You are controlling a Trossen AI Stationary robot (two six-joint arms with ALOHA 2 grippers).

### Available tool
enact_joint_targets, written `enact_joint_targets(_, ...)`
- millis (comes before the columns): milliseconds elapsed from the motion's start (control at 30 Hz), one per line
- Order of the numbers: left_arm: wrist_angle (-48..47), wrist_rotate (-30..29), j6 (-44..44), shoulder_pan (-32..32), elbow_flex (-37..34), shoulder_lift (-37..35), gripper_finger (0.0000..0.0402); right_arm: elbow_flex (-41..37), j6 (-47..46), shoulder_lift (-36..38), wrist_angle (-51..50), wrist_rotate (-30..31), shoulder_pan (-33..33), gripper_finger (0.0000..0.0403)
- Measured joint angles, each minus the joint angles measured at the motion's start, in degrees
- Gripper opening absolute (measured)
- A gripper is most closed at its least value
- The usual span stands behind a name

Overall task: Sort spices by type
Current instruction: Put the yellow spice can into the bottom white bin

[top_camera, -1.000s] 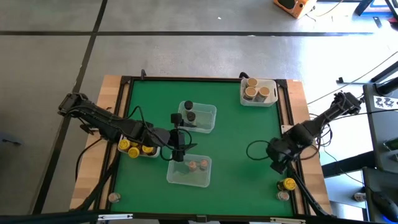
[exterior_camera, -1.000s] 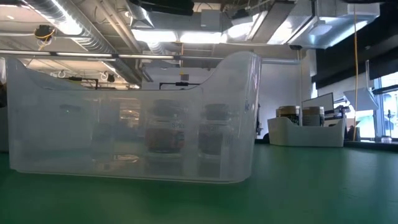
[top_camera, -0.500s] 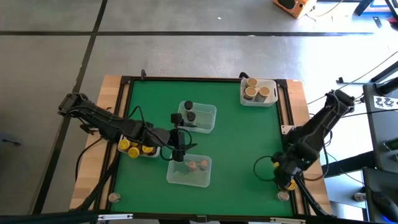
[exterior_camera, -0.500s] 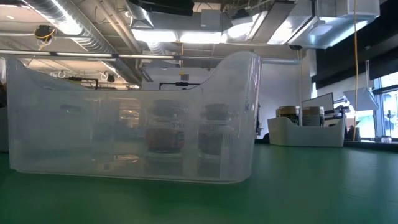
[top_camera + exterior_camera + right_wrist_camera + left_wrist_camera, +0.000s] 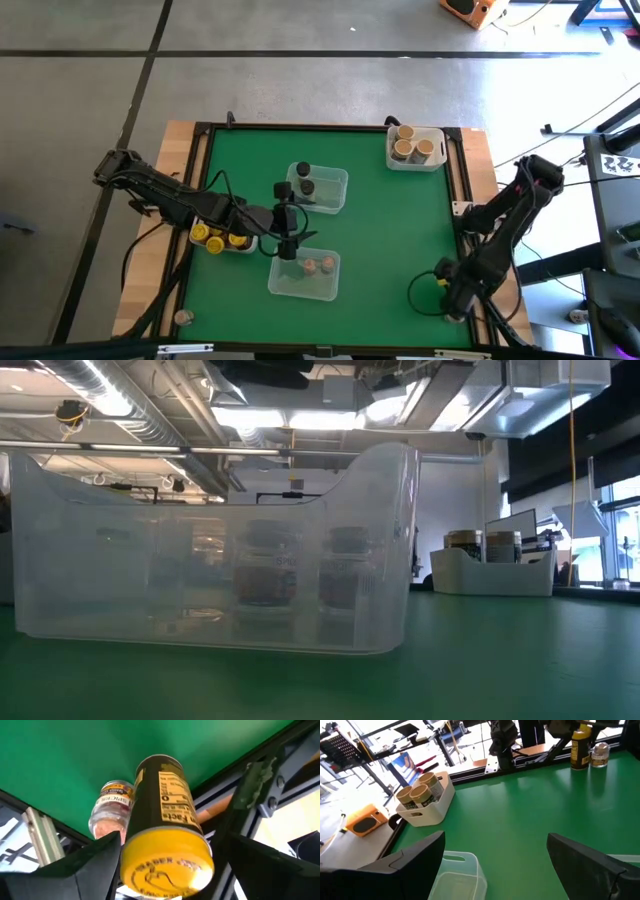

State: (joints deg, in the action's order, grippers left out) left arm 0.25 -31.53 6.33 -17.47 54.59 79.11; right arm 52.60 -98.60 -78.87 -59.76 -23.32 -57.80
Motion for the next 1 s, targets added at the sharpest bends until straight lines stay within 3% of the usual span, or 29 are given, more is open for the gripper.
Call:
enact_joint_targets(167, -0.02, 0.0, -0.57, -0.12, 0.0, 0.0, 0.0348, 0.0, 1.44, -1.01, 0.11, 0.4, 0.07, 0.0322)
enact_joint_targets(333, -0.04, 0.0, -0.61, -0.13, 0.02, 0.0, 0.0348, -0.02, 4.11, -1.01, -0.49, -0.02, 0.88, 0.0229)
enact_joint_targets(533, -1.43, 0.0, -3.81, -0.13, 0.02, 0.0, 0.0348, 1.17, 10.31, -0.87, -1.64, 0.99, 4.62, 0.0228)
enact_joint_targets(767, -5.62, 0.0, -9.7, -0.13, 0.02, 0.0, 0.0348, 12.63, 25.76, -0.74, -8.63, 18.84, 13.61, 0.0228)
enact_joint_targets(900, -7.13, 0.0, -11.01, -0.35, 0.02, 0.0, 0.0348, 19.36, 38.03, -0.74, -8.09, 32.0, 18.39, 0.0228)
enact_joint_targets(1000, -7.34, -0.02, -11.29, -0.89, 0.02, 0.0, 0.0347, 22.08, 48.1, -0.72, -4.75, 38.52, 22.04, 0.0228)
